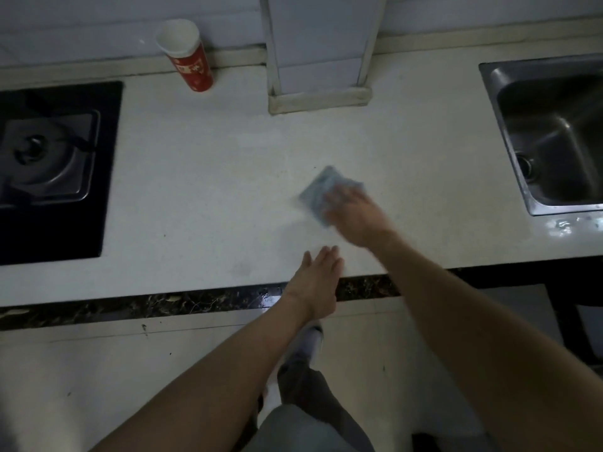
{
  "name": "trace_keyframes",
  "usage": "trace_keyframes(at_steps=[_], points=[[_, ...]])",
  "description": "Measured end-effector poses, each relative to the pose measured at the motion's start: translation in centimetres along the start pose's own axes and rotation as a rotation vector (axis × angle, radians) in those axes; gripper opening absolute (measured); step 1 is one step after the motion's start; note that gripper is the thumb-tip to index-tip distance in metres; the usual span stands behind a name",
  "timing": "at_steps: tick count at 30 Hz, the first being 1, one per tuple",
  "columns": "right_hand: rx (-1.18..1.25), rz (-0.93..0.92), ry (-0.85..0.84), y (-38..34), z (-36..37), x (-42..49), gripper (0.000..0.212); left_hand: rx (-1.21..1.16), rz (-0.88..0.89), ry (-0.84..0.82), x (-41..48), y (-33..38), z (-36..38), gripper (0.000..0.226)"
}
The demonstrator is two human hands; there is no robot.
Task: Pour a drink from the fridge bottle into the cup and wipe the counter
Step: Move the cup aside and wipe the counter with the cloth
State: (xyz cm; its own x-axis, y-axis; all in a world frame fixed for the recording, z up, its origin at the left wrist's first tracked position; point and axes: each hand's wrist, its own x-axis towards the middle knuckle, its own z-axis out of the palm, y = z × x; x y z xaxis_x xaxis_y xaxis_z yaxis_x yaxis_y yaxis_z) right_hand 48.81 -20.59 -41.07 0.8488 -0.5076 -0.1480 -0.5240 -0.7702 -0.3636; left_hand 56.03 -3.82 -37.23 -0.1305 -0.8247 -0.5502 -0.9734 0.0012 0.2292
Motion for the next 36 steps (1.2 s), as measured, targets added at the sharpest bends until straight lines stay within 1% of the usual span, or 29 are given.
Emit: trace_keyframes(at_steps=[1,3,5,7,9,12,14,17,20,24,26,29,33,36], points=[[-0.033,0.086,0.024,2.4,-0.6,-1.6,0.048,-0.033,0.012,0.03,-0.5,-0.2,0.1,0.067],[-0.194,0.274,-0.016,6.2,-1.9,-5.5,0.047,-0.03,0.028,0.092,-1.7,-0.8,0.7,0.06],[-0.289,0.433,-0.048,7.6,-2.7,-9.5,0.048,-0.004,0.019,0.1,-2.9,-1.8,1.3,0.059],[-0.297,0.569,-0.09,7.2,-2.5,-12.4,0.056,-0.01,-0.02,0.111,-4.0,-3.2,2.0,0.061],[-0.242,0.675,-0.089,5.7,-1.4,-14.0,0.061,-0.021,-0.063,0.141,-5.4,-4.8,2.3,0.058],[-0.209,0.762,-0.041,2.0,0.8,-14.7,0.067,-0.04,-0.117,0.194,-7.7,-7.5,2.8,0.049],[-0.235,0.738,-0.06,-1.6,2.1,-14.5,0.065,-0.063,-0.145,0.216,-9.2,-9.1,3.2,0.046],[-0.263,0.644,-0.114,-7.4,3.7,-13.1,0.06,-0.06,-0.18,0.206,-11.0,-11.1,4.1,0.049],[-0.207,0.557,-0.094,-12.9,5.1,-10.9,0.059,-0.069,-0.208,0.216,-12.3,-12.3,5.2,0.048],[-0.164,0.421,-0.09,-19.6,6.7,-8.1,0.065,-0.063,-0.318,0.262,-13.7,-13.7,6.2,0.042],[-0.172,0.359,-0.128,-22.0,7.4,-6.9,0.072,-0.07,-0.352,0.252,-14.3,-14.3,6.8,0.046],[-0.221,0.295,-0.196,-23.9,7.9,-5.4,0.078,-0.087,-0.344,0.228,-14.4,-14.9,7.6,0.061],[-0.286,0.262,-0.315,-23.9,7.5,-4.1,0.085,-0.152,-0.308,0.233,-14.0,-15.3,6.8,0.05],[-0.321,0.223,-0.388,-23.8,7.2,-3.0,0.086,-0.193,-0.267,0.224,-14.2,-16.1,6.7,0.05]])
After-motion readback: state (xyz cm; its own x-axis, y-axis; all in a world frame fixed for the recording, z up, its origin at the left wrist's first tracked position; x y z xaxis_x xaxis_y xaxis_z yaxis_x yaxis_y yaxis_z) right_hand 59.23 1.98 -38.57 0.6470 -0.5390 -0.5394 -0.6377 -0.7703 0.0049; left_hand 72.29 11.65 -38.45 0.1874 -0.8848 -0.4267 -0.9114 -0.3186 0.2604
